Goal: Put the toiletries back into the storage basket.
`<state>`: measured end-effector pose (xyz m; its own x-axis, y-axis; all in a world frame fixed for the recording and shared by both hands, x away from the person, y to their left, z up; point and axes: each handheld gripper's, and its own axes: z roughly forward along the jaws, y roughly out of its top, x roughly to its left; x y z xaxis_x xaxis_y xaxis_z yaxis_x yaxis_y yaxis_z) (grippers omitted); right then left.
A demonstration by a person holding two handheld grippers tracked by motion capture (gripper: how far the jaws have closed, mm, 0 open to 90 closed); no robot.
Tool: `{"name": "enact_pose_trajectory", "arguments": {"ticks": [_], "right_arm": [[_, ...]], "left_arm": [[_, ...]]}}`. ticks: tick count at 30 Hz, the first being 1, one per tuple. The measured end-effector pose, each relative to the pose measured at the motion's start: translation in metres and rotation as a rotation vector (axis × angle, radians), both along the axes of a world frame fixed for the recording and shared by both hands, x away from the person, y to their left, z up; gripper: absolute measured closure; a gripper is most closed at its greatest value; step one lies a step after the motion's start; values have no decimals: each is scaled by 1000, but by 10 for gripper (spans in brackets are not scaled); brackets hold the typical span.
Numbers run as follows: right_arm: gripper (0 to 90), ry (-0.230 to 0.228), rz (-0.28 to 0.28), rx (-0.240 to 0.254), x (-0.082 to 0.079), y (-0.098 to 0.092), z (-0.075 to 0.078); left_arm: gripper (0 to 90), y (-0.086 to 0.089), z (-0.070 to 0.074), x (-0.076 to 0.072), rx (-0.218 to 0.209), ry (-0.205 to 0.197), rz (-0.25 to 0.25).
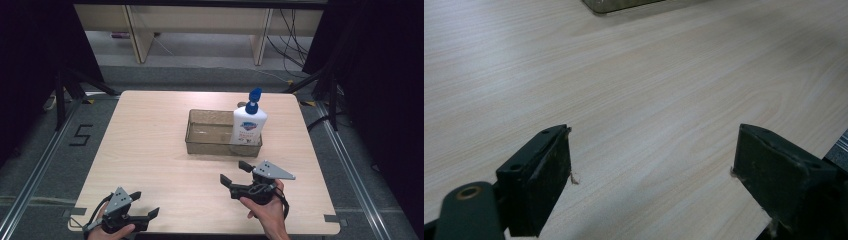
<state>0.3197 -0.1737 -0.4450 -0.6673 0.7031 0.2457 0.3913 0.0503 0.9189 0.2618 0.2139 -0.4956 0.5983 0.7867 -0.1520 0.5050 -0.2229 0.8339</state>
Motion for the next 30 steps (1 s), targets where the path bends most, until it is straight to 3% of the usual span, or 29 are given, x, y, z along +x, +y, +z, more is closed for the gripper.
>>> {"name": "enact_pose_trajectory", "arguments": {"ticks": [3, 4, 9, 11, 12, 23, 26, 27, 30], "right_arm": [[163, 22, -10, 7, -4, 0, -1], [162, -7, -1, -6, -3, -1, -2], [155, 12, 8, -4, -7, -4, -4], [154, -3, 9, -18, -9, -6, -4], [153, 13, 20, 0, -10, -6, -5], [154, -13, 31, -23, -21, -10, -11], [154, 16, 23, -11, -26, -12, -12], [154, -6, 28, -15, -25, -13, -12], [153, -6, 20, -20, -29, -16, -15]], "left_arm": [[147, 0, 0, 0, -1, 0, 1], [147, 0, 0, 0, -5, -2, 1], [147, 0, 0, 0, 8, 3, 3], [148, 0, -1, 0, 2, 1, 0], [147, 0, 0, 0, 8, 3, 3], [147, 0, -1, 0, 3, 1, 0], [147, -1, -1, 0, -5, 0, 0], [148, -1, -1, 0, -6, -1, 0], [147, -1, 0, -1, 7, 0, -2]]}}
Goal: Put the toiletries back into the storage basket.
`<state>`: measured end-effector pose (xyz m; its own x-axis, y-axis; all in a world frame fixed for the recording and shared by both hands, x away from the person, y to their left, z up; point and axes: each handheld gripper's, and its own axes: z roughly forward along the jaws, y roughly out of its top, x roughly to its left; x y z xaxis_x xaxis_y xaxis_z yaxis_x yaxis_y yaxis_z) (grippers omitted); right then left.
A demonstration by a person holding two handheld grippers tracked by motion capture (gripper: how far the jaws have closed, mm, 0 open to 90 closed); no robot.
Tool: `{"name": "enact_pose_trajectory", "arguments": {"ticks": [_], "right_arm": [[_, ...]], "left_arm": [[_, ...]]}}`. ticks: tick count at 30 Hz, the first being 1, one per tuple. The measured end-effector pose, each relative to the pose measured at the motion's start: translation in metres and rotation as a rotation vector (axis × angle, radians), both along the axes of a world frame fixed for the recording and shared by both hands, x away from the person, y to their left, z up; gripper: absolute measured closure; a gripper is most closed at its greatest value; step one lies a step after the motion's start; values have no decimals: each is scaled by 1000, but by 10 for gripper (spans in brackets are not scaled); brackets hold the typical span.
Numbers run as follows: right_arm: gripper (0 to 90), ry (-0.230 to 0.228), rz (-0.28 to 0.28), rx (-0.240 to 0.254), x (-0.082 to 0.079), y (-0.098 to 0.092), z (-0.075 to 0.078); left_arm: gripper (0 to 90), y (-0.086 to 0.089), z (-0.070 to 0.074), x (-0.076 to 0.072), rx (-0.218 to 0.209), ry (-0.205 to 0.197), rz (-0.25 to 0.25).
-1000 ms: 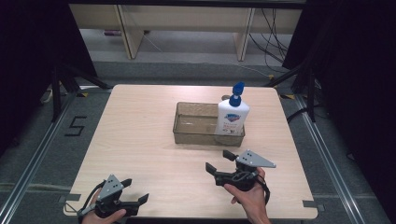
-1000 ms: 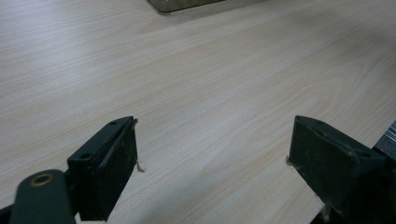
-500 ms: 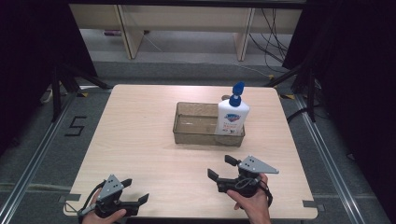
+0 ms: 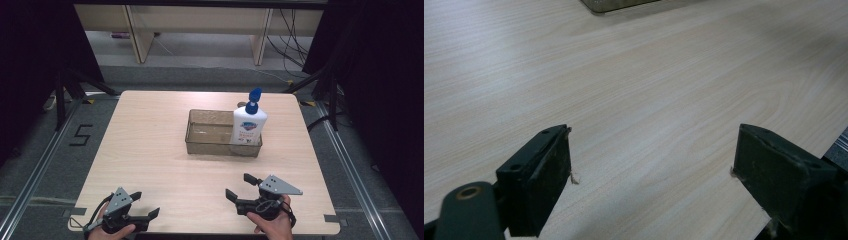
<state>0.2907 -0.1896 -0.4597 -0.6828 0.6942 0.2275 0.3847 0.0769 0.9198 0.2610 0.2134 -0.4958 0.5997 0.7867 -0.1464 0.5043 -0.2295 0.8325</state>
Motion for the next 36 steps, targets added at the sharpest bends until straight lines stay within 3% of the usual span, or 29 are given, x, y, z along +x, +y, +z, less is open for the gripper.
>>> {"name": "enact_pose_trajectory", "arguments": {"ticks": [3, 6, 17, 22, 23, 24, 36], "right_arm": [[153, 23, 4, 3, -4, -1, 0], [153, 4, 5, -2, -6, -1, -2], [153, 3, 8, -17, -16, -6, -10], [153, 42, 4, -18, -23, -6, -12], [153, 42, 4, -18, -23, -6, -12], [153, 12, 16, -41, -22, -9, -13], [153, 36, 32, -55, -31, -10, -17]], "left_arm": [[147, 0, 0, 0, 0, -1, 2], [148, 0, 0, 0, 4, 2, 3], [147, 0, 0, 0, -1, -6, 1], [147, 0, 0, 0, -12, -10, -2], [147, 0, 0, 0, -11, -9, -2], [147, 0, 0, 0, -8, -7, 0], [147, 0, 0, 0, -6, -1, 3]]}}
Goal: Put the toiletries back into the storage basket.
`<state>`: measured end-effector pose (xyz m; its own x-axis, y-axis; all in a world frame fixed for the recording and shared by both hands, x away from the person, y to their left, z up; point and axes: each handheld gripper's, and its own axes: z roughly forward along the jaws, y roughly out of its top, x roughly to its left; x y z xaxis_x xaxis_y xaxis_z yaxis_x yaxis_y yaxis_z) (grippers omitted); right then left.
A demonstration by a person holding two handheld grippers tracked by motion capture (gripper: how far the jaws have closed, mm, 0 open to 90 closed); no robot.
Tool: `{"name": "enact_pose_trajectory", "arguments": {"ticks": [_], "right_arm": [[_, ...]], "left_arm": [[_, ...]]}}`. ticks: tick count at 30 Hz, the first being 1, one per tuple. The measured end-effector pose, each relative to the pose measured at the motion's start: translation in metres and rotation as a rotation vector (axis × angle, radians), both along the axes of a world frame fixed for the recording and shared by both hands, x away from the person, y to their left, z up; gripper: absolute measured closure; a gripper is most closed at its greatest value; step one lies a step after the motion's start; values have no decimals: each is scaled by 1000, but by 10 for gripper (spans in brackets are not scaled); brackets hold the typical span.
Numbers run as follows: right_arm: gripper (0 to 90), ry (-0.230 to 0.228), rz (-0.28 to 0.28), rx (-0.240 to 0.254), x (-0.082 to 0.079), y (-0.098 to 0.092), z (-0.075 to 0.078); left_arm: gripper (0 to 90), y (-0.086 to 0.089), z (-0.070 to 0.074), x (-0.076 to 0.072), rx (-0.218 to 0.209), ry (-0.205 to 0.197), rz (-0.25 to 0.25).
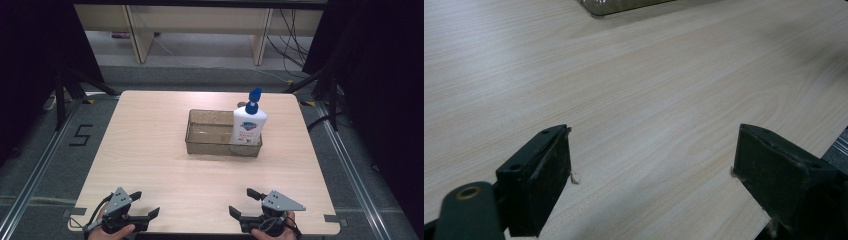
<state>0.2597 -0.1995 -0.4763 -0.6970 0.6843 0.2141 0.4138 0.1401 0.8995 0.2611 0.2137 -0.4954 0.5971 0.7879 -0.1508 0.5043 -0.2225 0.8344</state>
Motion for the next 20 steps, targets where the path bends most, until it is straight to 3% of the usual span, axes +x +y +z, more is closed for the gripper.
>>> {"name": "enact_pose_trajectory", "arguments": {"ticks": [20], "right_arm": [[153, 3, -11, 13, 2, -6, -1]], "left_arm": [[147, 0, 0, 0, -1, 5, -5]]}}
